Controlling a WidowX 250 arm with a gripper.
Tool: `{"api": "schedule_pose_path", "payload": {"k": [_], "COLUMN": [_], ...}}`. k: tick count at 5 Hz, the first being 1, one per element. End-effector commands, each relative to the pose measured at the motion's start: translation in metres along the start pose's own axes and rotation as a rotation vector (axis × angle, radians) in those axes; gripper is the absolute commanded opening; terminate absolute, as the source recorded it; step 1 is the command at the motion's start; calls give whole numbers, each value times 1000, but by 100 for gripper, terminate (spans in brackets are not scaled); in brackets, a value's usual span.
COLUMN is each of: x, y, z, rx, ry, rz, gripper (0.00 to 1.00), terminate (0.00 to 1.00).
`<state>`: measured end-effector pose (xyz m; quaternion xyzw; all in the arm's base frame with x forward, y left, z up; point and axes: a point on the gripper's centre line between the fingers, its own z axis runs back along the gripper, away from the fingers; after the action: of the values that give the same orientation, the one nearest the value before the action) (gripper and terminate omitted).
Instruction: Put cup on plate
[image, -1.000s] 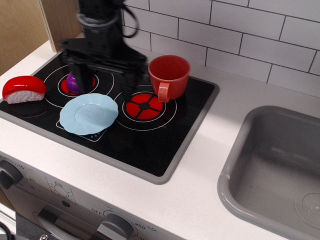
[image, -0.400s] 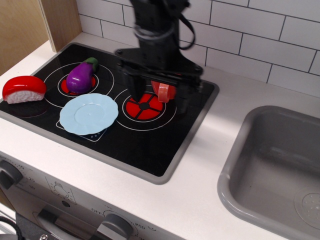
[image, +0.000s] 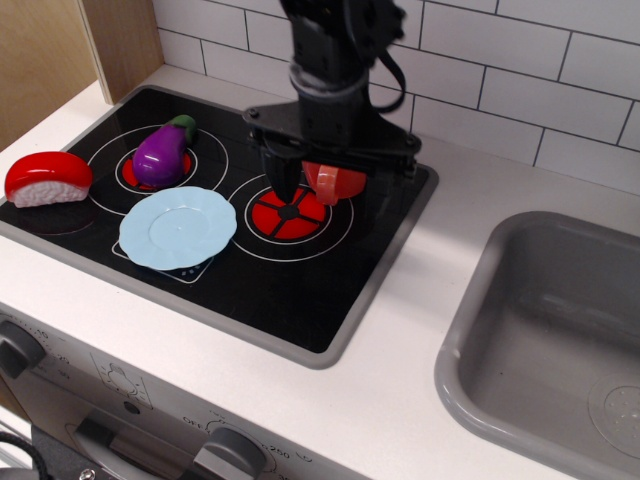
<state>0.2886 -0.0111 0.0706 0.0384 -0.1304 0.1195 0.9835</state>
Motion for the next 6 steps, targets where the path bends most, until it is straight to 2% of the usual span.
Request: {"api": "schedule_pose_path", "payload": {"k": [1,2,4,6], "x": [19,20,20,3], "y": [1,4,16,46], "z": [2,3,2,23], "rx": [-10,-24,-36,-71], "ry": [-20,-12,-35,-30], "rz": [26,42,110,81], "gripper": [100,0,0,0], "terminate": [0,0,0,0]}}
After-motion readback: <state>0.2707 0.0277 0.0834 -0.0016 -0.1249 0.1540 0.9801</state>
